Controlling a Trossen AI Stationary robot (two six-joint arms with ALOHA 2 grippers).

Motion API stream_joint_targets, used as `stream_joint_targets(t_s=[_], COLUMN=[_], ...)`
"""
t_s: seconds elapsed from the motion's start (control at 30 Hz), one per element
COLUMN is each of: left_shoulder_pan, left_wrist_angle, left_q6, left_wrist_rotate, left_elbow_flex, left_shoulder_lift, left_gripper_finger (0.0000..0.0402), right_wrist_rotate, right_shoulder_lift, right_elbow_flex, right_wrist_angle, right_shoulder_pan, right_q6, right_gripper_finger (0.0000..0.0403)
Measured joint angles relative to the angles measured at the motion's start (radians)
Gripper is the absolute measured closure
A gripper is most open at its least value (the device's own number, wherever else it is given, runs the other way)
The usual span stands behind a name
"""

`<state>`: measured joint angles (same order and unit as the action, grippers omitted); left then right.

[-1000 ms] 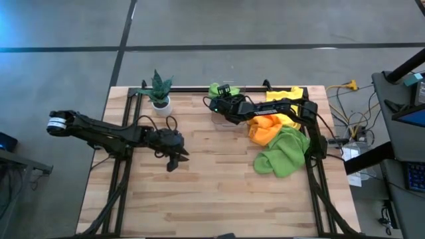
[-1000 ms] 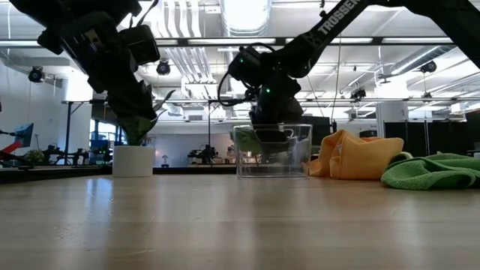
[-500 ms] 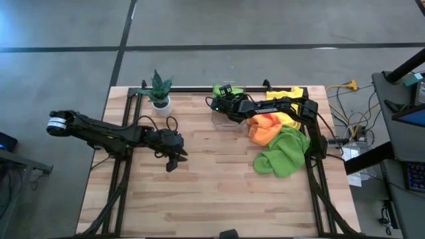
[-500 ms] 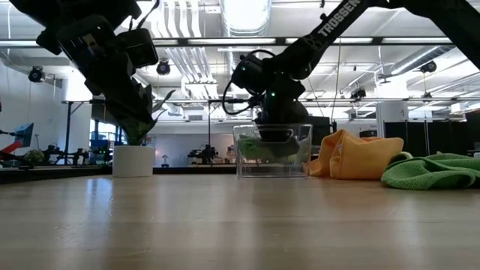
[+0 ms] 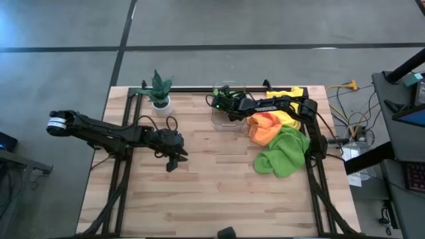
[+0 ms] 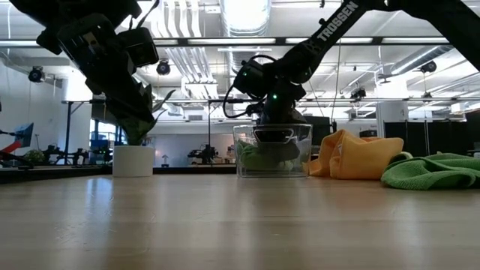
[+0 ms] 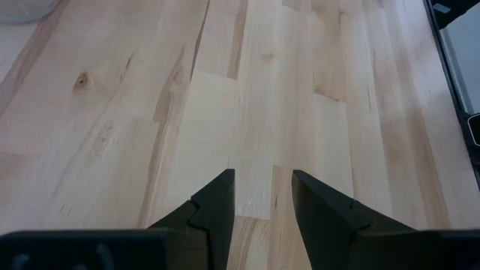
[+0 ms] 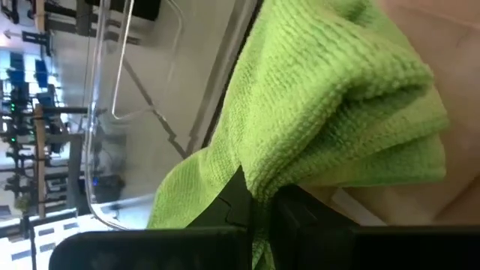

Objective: Fold microfiber towels
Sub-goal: Put the folded top green towel into the transparent bin

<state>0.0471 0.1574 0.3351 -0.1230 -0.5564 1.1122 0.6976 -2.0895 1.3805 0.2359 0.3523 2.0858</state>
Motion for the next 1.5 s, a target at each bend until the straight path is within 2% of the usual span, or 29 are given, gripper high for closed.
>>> stream_joint_targets(t_s=[0.17,0.47,0.7,0.97,1.23,1.37,1.5], left_shoulder_pan=[0.000,0.000,0.000,0.000,-0.002,-0.002,-0.002], left_wrist_angle=[0.000,0.000,-0.001,-0.067,-0.169,-0.195,-0.200], left_q6=[0.000,0.000,-0.001,-0.002,-0.011,-0.011,-0.003], left_wrist_rotate=[0.000,0.000,0.000,0.003,0.031,0.031,0.032], left_elbow_flex=[0.000,0.000,0.000,-0.001,-0.001,-0.002,-0.002], left_shoulder_lift=[0.000,0.000,0.000,0.000,0.015,0.030,0.034], left_gripper_finger=[0.0284,0.0284,0.0284,0.0284,0.0284,0.0284,0.0284], right_wrist_rotate=[-0.002,-0.020,-0.053,-0.056,-0.032,-0.016,-0.017], right_shoulder_lift=[0.000,0.000,0.012,0.097,0.206,0.270,0.344], right_elbow_flex=[0.000,0.000,0.000,-0.001,0.000,-0.001,0.000], right_wrist_angle=[-0.001,-0.001,-0.002,-0.002,0.047,0.062,0.062], right_shoulder_pan=[0.000,0.007,0.006,0.006,0.006,0.007,0.012], right_q6=[-0.022,-0.026,-0.028,-0.028,-0.129,-0.286,-0.703], right_gripper_finger=[0.0378,0.0299,0.0259,0.0253,0.0267,0.0273,0.0275])
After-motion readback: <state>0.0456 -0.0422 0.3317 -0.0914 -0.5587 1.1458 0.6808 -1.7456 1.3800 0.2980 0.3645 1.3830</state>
